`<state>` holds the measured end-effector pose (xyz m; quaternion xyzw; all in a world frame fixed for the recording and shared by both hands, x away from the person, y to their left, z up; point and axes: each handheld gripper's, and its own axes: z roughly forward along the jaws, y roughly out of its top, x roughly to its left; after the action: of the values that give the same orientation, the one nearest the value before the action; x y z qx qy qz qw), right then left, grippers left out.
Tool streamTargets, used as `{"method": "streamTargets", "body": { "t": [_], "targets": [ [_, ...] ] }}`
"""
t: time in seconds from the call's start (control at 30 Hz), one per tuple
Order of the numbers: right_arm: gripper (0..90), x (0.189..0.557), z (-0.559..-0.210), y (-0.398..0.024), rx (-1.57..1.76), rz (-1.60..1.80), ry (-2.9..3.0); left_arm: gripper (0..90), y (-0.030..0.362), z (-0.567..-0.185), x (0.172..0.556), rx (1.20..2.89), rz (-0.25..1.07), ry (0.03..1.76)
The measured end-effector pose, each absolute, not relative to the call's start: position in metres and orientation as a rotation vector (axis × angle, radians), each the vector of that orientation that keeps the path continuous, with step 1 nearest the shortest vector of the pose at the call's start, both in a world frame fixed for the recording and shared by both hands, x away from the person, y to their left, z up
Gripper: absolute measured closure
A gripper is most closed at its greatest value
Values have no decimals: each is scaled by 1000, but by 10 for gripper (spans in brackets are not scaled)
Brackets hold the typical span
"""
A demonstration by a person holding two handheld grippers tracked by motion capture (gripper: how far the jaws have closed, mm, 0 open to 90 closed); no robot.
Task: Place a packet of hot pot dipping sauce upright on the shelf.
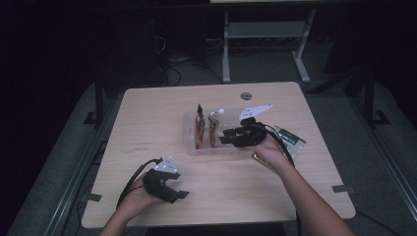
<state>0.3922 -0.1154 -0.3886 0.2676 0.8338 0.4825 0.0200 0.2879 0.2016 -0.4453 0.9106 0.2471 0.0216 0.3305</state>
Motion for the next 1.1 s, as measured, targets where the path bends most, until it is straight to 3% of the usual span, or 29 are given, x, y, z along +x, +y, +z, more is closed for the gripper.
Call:
{"method": "streamTargets", "body": {
  "t": [0.2, 0.73, 0.87, 1.1],
  "targets": [
    [518, 384, -389, -117, 801, 1464, 2595, 232, 202, -445, 288, 2381, 59, 642],
    [484, 346, -392, -138, 806, 1380, 2630, 233, 202, -444, 287, 2372, 63, 640],
    [525, 337, -395, -150, 820, 1331, 2625, 233, 201, -445, 287, 2368, 62, 646],
    [688, 326, -397, -183, 888, 1234, 2575, 234, 201, -444, 287, 2362, 62, 652]
  ]
}}
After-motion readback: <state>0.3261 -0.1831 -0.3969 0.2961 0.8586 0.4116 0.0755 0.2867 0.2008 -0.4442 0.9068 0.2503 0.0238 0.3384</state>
